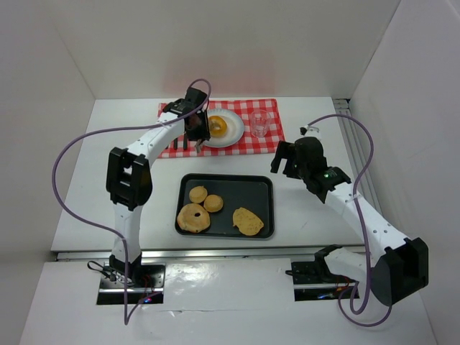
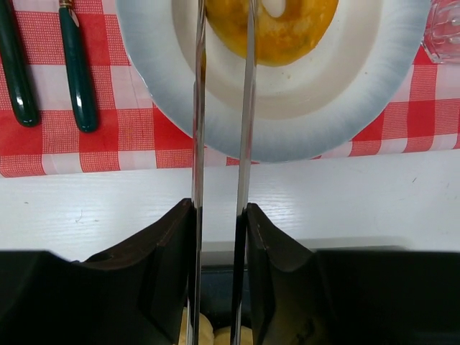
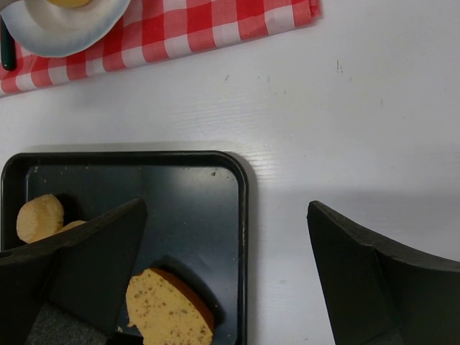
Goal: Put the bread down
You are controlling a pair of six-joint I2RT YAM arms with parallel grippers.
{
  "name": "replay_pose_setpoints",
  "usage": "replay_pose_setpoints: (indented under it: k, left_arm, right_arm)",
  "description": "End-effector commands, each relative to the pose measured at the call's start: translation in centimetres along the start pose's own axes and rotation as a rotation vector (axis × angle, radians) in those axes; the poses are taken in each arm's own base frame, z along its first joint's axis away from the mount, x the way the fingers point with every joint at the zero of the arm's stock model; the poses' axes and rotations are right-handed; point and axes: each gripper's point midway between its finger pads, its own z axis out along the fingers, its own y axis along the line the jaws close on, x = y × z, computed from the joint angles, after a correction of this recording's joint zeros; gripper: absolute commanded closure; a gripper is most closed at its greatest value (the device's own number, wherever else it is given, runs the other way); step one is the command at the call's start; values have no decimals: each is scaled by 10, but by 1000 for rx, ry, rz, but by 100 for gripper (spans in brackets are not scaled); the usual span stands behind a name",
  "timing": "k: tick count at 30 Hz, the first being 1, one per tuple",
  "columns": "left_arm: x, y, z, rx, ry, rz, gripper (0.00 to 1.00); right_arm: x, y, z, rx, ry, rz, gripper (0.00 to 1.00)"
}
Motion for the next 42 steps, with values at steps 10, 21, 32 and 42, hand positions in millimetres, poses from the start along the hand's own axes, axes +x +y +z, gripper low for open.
replay_pose_setpoints:
  k: [10,21,32,42]
  left_arm:
    - [-37,-20,-54,57,-150,14,46]
    - [-29,-2,-127,12,-216,-4,47]
    - [153,54,-229,45,-10,0,46]
    - [230,70,-272,66,133,-7,46]
  right_arm:
    - [-13,2,-6,-12,-43,17,0]
    - [-17,7,-13,-38,-52,20,0]
    - [-18,12,-23,-85,-72,25,0]
    - [-18,11,-23,-79,-63,5,0]
